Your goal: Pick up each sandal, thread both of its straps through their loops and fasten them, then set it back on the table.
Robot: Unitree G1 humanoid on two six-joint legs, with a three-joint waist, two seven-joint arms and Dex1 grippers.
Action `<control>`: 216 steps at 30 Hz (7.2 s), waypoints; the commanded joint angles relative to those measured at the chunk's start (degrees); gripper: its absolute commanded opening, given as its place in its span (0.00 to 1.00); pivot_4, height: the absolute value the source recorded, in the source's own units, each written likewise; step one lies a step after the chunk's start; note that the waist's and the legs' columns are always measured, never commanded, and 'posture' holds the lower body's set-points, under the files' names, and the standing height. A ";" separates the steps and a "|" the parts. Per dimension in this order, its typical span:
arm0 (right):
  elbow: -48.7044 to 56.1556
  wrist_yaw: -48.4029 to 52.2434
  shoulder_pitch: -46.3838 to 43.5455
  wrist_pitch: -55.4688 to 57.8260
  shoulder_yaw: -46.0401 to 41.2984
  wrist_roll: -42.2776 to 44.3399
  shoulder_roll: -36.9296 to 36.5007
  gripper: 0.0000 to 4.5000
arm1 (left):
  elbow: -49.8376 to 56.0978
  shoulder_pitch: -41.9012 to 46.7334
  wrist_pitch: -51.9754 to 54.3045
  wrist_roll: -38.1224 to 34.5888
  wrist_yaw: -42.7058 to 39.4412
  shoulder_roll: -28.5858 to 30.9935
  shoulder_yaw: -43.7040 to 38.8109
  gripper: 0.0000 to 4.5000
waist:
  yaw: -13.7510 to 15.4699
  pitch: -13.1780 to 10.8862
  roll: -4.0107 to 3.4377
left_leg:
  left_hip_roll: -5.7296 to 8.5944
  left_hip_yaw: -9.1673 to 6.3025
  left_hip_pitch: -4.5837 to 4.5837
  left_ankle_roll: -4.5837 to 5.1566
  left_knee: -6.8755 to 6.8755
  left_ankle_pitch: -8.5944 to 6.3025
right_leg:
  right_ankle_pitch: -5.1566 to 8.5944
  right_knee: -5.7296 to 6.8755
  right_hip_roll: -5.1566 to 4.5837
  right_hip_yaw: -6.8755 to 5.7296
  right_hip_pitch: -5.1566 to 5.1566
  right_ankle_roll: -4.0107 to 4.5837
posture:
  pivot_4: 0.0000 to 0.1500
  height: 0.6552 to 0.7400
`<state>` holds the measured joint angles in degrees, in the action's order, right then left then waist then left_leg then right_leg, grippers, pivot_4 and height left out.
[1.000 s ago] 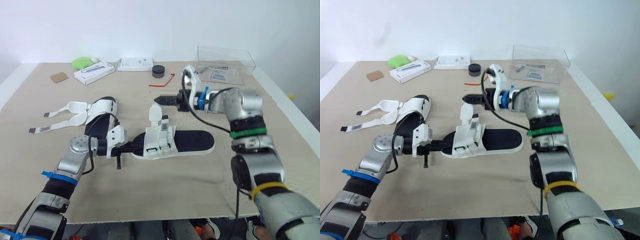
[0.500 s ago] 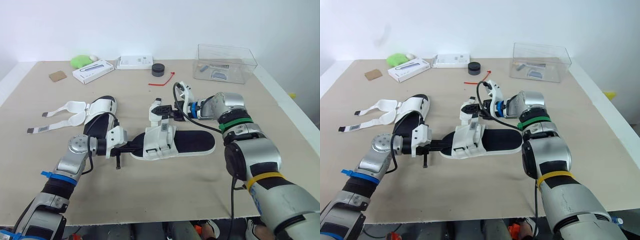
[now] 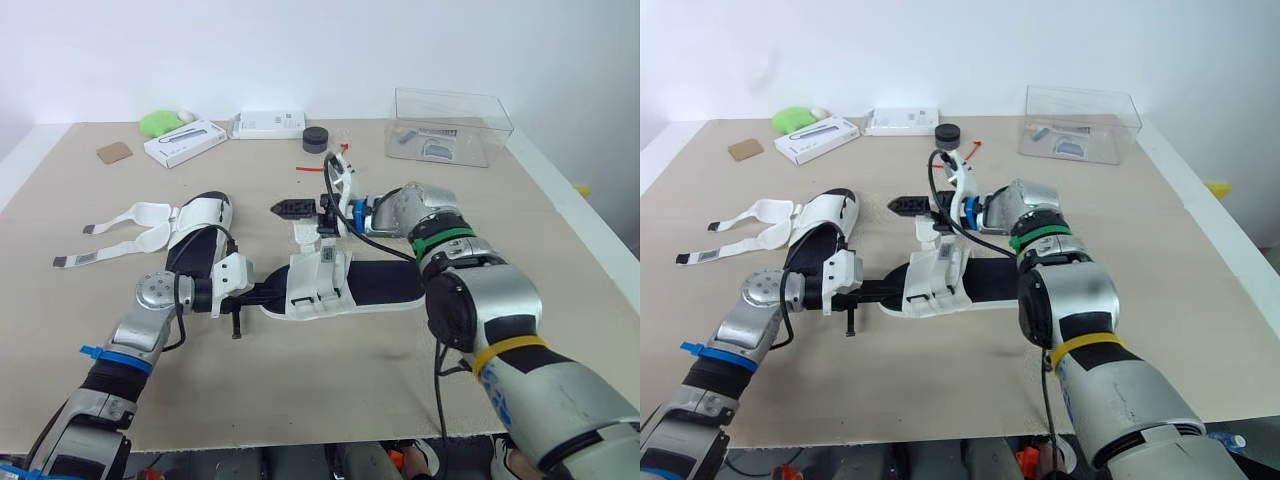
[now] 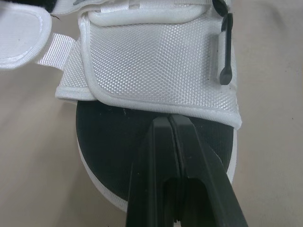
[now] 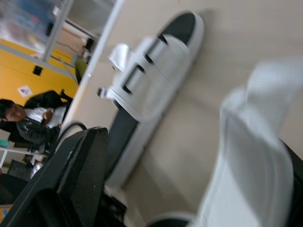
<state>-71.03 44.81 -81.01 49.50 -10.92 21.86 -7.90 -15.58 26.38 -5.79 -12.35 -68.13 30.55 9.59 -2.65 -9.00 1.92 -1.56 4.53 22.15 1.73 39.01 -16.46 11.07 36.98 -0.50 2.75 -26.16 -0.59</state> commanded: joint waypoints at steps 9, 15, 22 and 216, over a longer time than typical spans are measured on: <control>-0.73 0.04 -5.34 -4.12 -5.01 0.48 -0.40 0.99 | -0.09 -1.81 2.06 2.05 1.10 1.18 0.40 0.00 | -0.01 0.00 0.00 | 0.00 0.01 0.04 -0.02 0.00 0.00 | -0.01 0.00 -0.01 -0.01 -0.05 0.01 | 1.00 1.00; -1.06 -0.72 -6.25 -4.42 -6.25 0.51 -1.11 0.99 | -0.56 -1.55 1.86 2.19 1.11 0.79 0.57 0.00 | -0.01 0.00 0.00 | -0.01 0.01 0.05 -0.03 0.00 0.00 | -0.03 0.02 -0.01 -0.01 -0.05 0.04 | 1.00 1.00; -1.00 -1.05 -6.19 -3.88 -6.35 -0.18 -1.21 0.99 | -0.95 -1.34 1.68 2.29 1.14 0.46 0.77 0.00 | -0.01 0.00 0.00 | 0.00 0.01 0.05 -0.03 0.00 0.01 | -0.03 0.02 -0.01 0.00 -0.05 0.05 | 1.00 1.00; 55.46 -17.18 25.34 43.00 11.39 36.07 -12.06 0.01 | -0.56 -0.93 5.63 2.34 -0.47 1.46 0.60 0.00 | 0.04 0.13 0.10 | -0.02 -0.75 -0.67 -0.49 -0.38 0.24 | 0.54 -0.05 0.10 -0.44 0.77 -0.06 | 1.00 1.00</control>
<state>-13.97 29.36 -54.23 92.26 2.61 54.95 -20.19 -14.64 26.56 -0.93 -12.25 -68.93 30.82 9.23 -2.62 -8.87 2.02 -1.58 3.77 21.48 1.24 38.64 -16.22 11.61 36.93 -0.40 2.30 -25.40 -0.64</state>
